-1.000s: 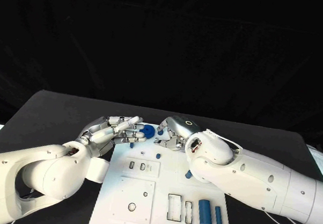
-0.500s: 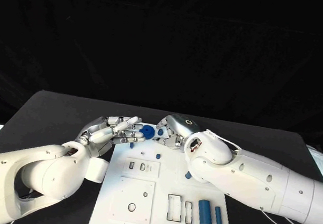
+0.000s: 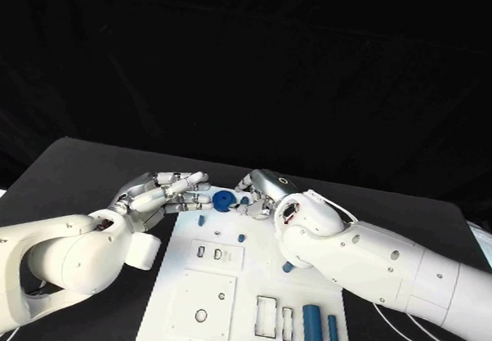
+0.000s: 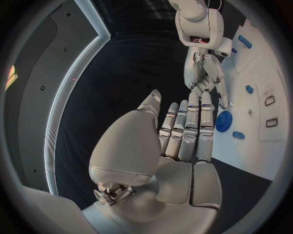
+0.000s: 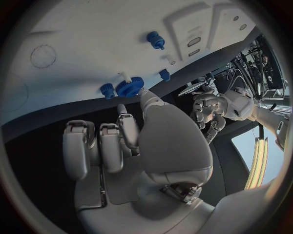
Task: Assemble the parts on the task board
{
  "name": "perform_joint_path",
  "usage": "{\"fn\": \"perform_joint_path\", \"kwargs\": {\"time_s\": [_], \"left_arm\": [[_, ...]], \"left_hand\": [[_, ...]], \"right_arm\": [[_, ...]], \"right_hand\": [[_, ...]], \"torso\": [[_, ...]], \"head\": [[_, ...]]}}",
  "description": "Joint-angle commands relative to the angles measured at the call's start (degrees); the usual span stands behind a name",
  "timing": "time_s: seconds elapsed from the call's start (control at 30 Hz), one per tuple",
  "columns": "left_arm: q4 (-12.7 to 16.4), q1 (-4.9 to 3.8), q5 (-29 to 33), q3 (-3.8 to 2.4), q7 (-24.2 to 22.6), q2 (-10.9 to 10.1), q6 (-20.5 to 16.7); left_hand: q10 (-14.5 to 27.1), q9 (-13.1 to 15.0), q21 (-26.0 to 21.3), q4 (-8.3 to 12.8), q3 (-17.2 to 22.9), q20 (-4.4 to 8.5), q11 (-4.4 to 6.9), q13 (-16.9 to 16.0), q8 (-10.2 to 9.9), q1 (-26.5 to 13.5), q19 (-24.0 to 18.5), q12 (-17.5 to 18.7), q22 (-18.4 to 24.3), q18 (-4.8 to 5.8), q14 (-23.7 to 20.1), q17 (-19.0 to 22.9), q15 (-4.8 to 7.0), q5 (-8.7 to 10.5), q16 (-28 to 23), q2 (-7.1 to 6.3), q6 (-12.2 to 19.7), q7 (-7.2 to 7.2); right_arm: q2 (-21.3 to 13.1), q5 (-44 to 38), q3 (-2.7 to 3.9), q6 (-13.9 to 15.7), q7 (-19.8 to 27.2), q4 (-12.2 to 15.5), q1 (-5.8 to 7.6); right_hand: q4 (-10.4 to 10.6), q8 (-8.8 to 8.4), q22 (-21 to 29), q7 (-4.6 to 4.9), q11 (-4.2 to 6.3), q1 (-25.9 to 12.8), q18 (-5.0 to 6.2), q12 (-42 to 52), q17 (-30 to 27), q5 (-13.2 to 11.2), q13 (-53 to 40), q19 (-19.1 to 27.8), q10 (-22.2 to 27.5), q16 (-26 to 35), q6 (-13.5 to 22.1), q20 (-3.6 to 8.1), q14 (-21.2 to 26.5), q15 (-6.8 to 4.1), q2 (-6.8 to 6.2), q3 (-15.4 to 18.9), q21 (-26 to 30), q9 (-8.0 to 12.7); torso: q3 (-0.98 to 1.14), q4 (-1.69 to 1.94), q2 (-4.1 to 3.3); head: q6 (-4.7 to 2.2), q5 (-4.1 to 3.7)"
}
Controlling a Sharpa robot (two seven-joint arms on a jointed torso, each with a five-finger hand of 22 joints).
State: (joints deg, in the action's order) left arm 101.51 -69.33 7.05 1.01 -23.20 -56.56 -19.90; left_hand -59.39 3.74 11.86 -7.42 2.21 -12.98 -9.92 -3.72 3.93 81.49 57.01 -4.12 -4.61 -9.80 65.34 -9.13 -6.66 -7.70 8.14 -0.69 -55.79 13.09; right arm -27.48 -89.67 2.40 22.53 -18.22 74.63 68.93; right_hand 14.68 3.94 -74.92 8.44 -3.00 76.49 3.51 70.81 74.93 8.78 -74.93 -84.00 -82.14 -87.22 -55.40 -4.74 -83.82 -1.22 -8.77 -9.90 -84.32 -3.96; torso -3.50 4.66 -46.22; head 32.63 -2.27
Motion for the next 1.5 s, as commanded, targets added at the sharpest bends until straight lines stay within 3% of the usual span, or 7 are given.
{"fn": "perform_joint_path", "kwargs": {"time_s": [0.03, 0.2, 0.5, 0.67, 1.5], "left_arm": [[-0.45, -0.30, 0.06, -0.05, -1.06, -0.07, 0.73], [-0.98, -0.49, 0.06, -0.05, -1.16, -0.09, 0.74], [-1.36, -0.61, 0.06, -0.05, -1.13, -0.09, 0.77], [-1.40, -0.63, 0.06, -0.05, -1.08, -0.15, 0.79], [-1.86, -0.74, 0.06, -0.04, -0.88, 0.27, 1.06]], "left_hand": [[0.06, -0.02, -0.39, 0.38, -0.01, -0.25, -0.16, -0.06, -0.21, 0.53, 0.00, 0.26, 0.09, -0.68, -0.11, -0.08, -0.34, 0.27, -0.28, -0.11, 0.11, 0.17], [0.06, -0.02, -0.39, 0.38, -0.01, -0.25, -0.16, -0.06, -0.21, 0.53, 0.00, 0.26, 0.09, -0.68, -0.11, -0.08, -0.34, 0.27, -0.28, -0.11, 0.11, 0.17], [0.06, -0.02, -0.39, 0.38, -0.01, -0.25, -0.16, -0.06, -0.21, 0.53, 0.00, 0.26, 0.09, -0.68, -0.11, -0.08, -0.34, 0.27, -0.28, -0.11, 0.11, 0.17], [0.06, -0.02, -0.39, 0.38, -0.01, -0.25, -0.16, -0.06, -0.21, 0.53, 0.00, 0.26, 0.09, -0.68, -0.11, -0.08, -0.34, 0.27, -0.28, -0.11, 0.11, 0.17], [0.06, -0.02, -0.39, 0.38, -0.01, -0.25, -0.16, -0.06, -0.21, 0.53, 0.00, 0.26, 0.09, -0.68, -0.11, -0.08, -0.34, 0.27, -0.28, -0.11, 0.11, 0.17]], "right_arm": [[1.07, 1.76, -0.02, -3.88, 0.95, -1.05, 0.12], [2.72, 0.51, -0.03, -3.66, 0.68, -2.74, 0.16], [4.31, -2.98, -0.02, -0.33, -1.78, -4.13, 0.16], [4.47, -3.46, -0.01, 0.27, -2.16, -4.41, 0.19], [6.81, -2.61, -0.01, -3.22, -1.91, -7.21, 0.23]], "right_hand": [[-0.12, -0.37, -2.85, -0.09, -0.17, -0.02, -0.95, 0.46, 10.32, 0.17, -1.58, -0.87, -0.26, -0.27, 0.53, 0.09, -5.20, 0.02, -0.60, 0.25, -0.21, 0.08], [-0.31, -0.34, -2.91, -0.07, -0.20, 0.19, -0.96, 0.94, 10.40, 0.24, -1.94, -0.89, -0.44, -0.32, 0.59, 0.06, -5.22, 0.05, -0.53, 0.31, -0.24, 0.07], [-0.56, -0.21, -3.14, -0.07, -0.21, 0.45, -1.01, 1.75, 10.66, 0.44, -2.54, -0.99, -0.76, -0.46, 0.48, 0.01, -5.27, 0.08, -0.30, 0.34, -0.35, 0.02], [-0.63, -0.16, -3.14, -0.09, -0.20, 0.50, -1.00, 1.87, 10.72, 0.50, -2.63, -0.99, -0.82, -0.49, 0.37, 0.00, -5.28, 0.08, -0.24, 0.36, -0.35, -0.01], [-0.68, -0.14, -3.15, -0.09, -0.19, 0.52, -1.00, 1.91, 10.81, 0.50, -2.67, -0.99, -0.83, -0.54, 0.33, 0.00, -5.30, 0.08, -0.25, 0.43, -0.36, -0.02]], "torso": [[0.03, -0.07, 0.00], [0.05, 0.13, -0.05], [0.02, 0.03, 0.01], [0.13, -0.12, -0.05], [0.02, -0.13, -0.01]], "head": [[0.12, -0.02], [0.18, 0.17], [0.18, 0.52], [0.32, 0.82], [0.49, 1.00]]}}
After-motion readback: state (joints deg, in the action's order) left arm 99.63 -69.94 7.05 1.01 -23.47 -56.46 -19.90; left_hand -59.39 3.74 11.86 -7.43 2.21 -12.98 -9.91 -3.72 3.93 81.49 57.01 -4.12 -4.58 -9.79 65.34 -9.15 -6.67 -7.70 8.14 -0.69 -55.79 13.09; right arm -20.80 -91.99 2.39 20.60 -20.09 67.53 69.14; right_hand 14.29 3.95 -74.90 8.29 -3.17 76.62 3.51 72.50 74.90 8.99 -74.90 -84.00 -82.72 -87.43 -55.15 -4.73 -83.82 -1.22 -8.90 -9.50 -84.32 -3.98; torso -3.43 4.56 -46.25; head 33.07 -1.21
